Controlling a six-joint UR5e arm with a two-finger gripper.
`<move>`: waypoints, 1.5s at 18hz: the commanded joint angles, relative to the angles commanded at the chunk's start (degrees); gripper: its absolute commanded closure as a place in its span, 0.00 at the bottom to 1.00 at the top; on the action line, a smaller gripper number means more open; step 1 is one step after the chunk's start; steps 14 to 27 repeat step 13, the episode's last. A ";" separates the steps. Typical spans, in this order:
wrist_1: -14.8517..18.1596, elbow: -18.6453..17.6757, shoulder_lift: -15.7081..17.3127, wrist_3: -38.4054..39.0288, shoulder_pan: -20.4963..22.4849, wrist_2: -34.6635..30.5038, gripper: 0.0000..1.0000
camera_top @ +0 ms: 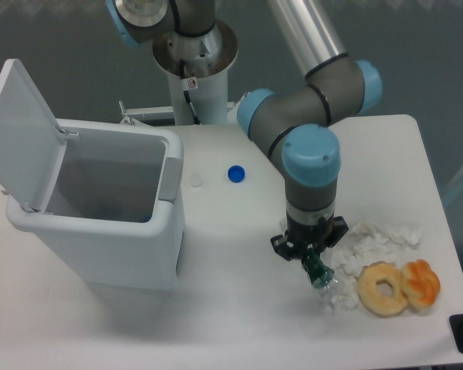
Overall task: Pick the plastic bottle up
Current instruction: 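Lift the held bottle up off the table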
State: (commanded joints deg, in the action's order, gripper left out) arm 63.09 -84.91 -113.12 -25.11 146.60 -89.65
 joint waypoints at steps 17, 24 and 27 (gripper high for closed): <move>19.26 2.46 12.22 -9.52 -0.87 1.76 0.93; 19.26 2.46 12.22 -9.52 -0.87 1.76 0.93; 19.26 2.46 12.22 -9.52 -0.87 1.76 0.93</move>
